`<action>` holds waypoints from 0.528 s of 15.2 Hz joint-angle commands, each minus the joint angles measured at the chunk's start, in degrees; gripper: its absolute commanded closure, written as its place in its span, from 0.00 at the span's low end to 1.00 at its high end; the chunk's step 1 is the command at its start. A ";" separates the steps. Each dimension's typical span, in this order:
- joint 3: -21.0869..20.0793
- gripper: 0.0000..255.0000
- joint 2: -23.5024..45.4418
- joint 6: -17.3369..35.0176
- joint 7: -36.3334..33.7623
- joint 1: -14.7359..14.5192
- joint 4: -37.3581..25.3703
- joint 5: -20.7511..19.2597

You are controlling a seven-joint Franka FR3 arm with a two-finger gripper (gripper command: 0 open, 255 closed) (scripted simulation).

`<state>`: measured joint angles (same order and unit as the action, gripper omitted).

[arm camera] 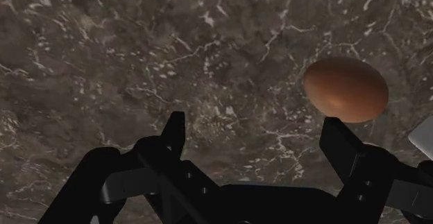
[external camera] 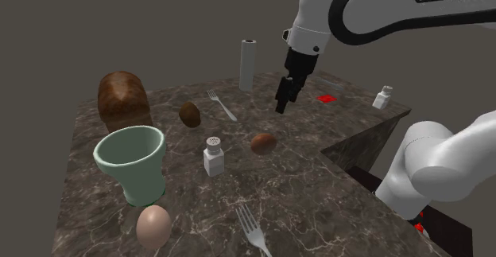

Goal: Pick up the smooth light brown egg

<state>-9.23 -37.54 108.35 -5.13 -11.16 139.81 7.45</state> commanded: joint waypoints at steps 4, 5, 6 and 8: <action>-5.22 0.00 4.47 6.23 1.36 -3.88 -0.77 -0.09; -6.29 0.00 5.33 7.38 1.55 -4.59 -0.96 -0.23; -7.37 0.00 6.19 8.53 1.72 -5.27 -1.15 -0.40; -9.00 0.00 7.51 10.22 1.95 -6.26 -1.44 -0.76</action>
<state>-17.32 -30.84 117.74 -3.22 -16.88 138.76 6.86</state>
